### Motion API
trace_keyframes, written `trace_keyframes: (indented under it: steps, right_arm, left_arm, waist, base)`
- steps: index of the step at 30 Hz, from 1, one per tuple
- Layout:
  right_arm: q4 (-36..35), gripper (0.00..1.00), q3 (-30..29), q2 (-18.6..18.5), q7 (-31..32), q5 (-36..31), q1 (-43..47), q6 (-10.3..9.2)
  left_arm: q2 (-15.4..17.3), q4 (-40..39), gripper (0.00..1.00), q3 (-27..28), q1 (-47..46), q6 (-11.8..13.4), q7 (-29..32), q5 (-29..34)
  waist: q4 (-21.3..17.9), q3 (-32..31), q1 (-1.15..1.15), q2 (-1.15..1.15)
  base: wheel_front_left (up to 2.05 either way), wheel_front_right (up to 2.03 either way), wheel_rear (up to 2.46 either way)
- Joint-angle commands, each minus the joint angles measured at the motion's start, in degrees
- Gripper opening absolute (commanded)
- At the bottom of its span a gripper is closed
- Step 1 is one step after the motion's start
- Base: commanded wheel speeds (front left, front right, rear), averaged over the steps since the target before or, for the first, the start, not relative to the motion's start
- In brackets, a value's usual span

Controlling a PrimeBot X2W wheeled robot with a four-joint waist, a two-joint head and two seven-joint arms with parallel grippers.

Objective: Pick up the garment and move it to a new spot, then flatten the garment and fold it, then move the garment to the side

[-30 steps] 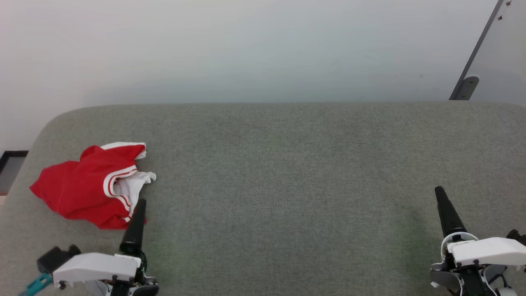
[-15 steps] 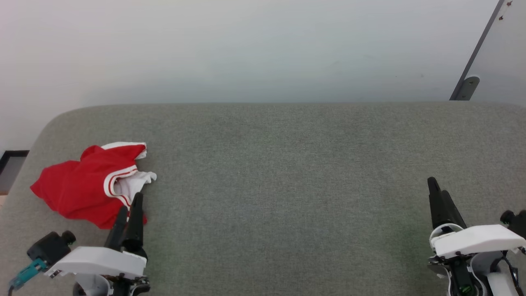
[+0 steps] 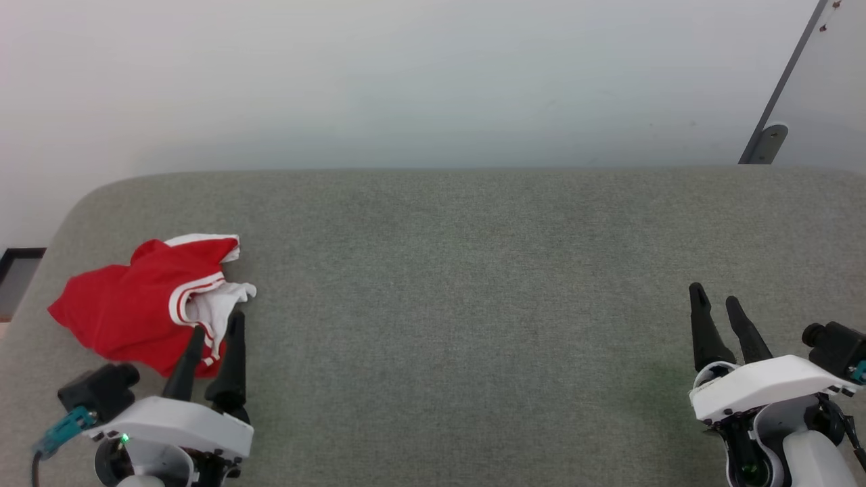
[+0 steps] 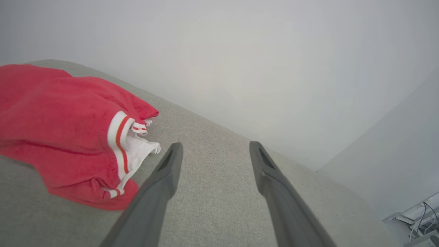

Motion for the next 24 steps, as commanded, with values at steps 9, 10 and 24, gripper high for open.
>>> trace_keyframes:
  steps: [9,10,24]
  right_arm:
    - [1.0,1.0,0.9,-0.2,-2.1,-9.4,-2.9,-0.02]
    - [1.1,1.0,0.9,-0.2,-2.2,-10.2,-3.0,-0.02]
    - [2.0,1.0,-0.6,0.1,-4.5,-19.9,-3.2,-0.03]
  left_arm:
    - [1.4,0.1,1.0,-0.6,-1.3,-0.4,-1.9,6.7]
    - [1.5,0.1,1.0,-0.6,-1.4,-0.5,-2.1,7.2]
    - [2.1,1.1,1.0,-1.1,-1.6,-0.9,-4.2,14.8]
  waist:
    - [-0.2,-0.2,0.0,0.0]
    - [-0.2,-0.2,0.0,0.0]
    - [-0.3,-0.3,0.0,0.0]
  base:
    - [0.0,0.0,0.0]
    - [0.0,0.0,0.0]
    - [0.0,0.0,0.0]
